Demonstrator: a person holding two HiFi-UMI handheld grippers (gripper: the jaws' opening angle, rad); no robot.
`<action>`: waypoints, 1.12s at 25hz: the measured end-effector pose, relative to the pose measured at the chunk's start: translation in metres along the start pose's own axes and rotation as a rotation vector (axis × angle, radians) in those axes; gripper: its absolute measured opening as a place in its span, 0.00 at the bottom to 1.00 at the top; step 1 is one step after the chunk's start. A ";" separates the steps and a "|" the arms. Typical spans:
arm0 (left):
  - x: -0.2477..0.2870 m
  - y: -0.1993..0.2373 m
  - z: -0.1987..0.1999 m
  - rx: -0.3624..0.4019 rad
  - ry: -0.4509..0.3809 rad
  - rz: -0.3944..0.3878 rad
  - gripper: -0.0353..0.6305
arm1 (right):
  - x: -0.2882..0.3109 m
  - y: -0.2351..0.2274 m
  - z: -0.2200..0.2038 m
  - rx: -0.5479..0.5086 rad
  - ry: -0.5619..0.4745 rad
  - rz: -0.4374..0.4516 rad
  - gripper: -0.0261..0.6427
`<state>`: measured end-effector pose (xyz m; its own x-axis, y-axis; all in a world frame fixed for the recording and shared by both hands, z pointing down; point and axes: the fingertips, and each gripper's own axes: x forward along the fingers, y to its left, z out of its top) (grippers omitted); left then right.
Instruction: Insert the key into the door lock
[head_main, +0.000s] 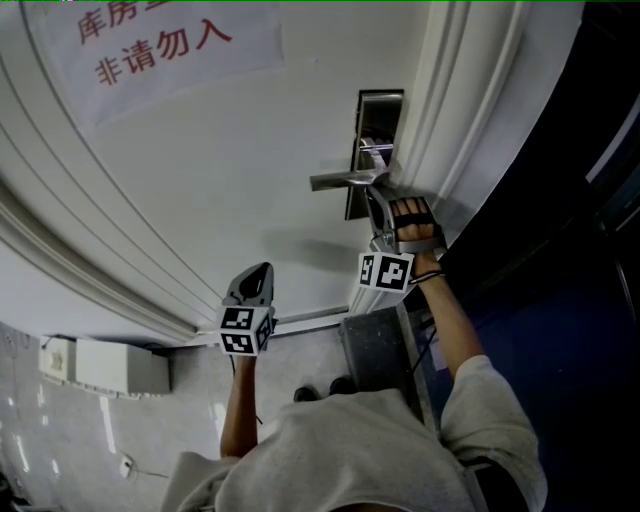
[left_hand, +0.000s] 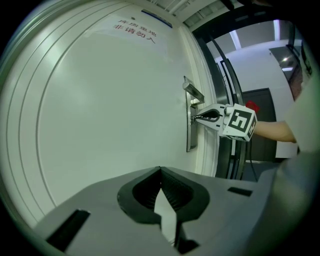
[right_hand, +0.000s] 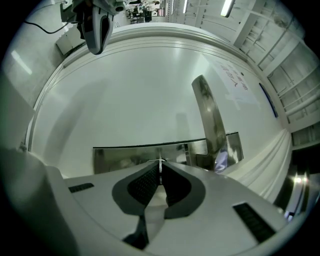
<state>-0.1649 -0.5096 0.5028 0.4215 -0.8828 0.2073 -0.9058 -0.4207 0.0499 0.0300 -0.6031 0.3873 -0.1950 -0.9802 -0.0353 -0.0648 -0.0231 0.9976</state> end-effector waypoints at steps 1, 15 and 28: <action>0.000 -0.002 0.000 0.002 0.000 -0.004 0.08 | 0.000 0.000 0.000 0.000 -0.003 -0.002 0.08; -0.007 -0.008 0.000 0.011 -0.003 -0.007 0.08 | -0.007 0.018 -0.002 -0.007 0.014 0.093 0.33; 0.002 -0.019 0.001 0.019 -0.004 -0.036 0.08 | -0.065 0.034 -0.019 0.073 0.045 0.106 0.27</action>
<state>-0.1472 -0.5034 0.5008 0.4540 -0.8678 0.2022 -0.8891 -0.4562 0.0384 0.0589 -0.5441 0.4249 -0.1601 -0.9843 0.0741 -0.1176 0.0935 0.9886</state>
